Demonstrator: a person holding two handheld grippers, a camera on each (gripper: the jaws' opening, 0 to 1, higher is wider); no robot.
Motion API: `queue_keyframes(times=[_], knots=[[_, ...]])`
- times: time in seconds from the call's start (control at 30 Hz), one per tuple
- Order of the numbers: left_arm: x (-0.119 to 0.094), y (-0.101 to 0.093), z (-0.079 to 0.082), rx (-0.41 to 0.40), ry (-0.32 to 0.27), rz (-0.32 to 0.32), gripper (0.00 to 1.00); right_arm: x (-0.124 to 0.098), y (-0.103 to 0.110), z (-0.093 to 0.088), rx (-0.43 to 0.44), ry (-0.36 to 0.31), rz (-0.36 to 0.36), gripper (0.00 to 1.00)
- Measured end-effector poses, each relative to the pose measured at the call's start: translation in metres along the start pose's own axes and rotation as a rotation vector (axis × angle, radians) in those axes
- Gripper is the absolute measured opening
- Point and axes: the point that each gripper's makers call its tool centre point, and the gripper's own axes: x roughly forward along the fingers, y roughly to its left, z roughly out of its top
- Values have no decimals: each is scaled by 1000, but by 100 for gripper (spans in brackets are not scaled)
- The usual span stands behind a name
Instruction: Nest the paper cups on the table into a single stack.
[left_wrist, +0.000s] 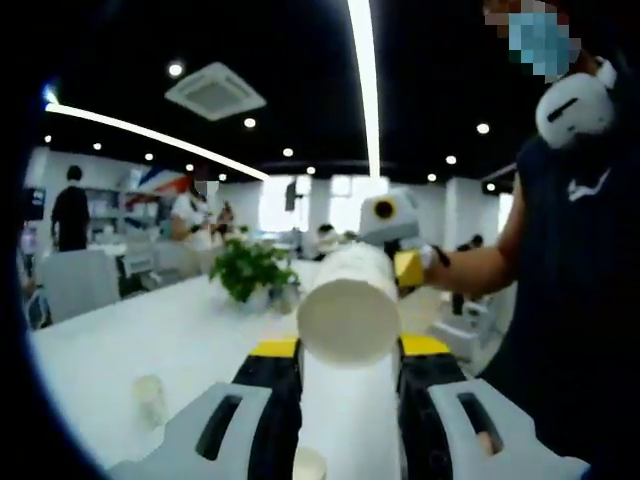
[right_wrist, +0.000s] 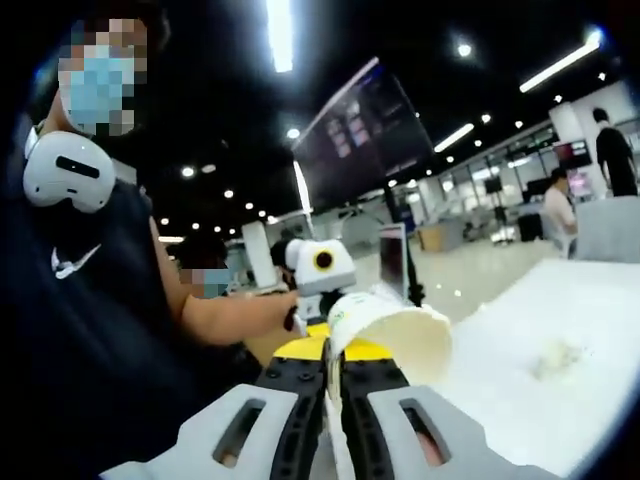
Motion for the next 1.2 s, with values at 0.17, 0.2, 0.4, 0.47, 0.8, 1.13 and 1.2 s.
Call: queue_keyframes(times=[0.17, 0.2, 0.4, 0.47, 0.8, 1.13, 1.2], knots=[[-3, 8, 1, -6, -2, 54, 53, 2, 4, 5, -16, 13, 9, 0], [-4, 12, -2, -26, 11, 75, 58, 2, 4, 8, -23, 16, 4, 0], [-18, 31, -15, -43, 58, 187, 77, -1, -11, 6, -91, 125, -82, 0], [-28, 48, -32, -2, 139, 299, 83, 0, -13, 7, -102, 167, -89, 0], [-70, 71, -62, -128, 166, 529, 100, 4, -34, 1, -253, 442, -196, 0], [-107, 75, -68, -33, 201, 639, 99, 19, -47, -4, -299, 755, -207, 0], [-109, 74, -66, -40, 191, 626, 99, 21, -45, -6, -303, 829, -193, 0]])
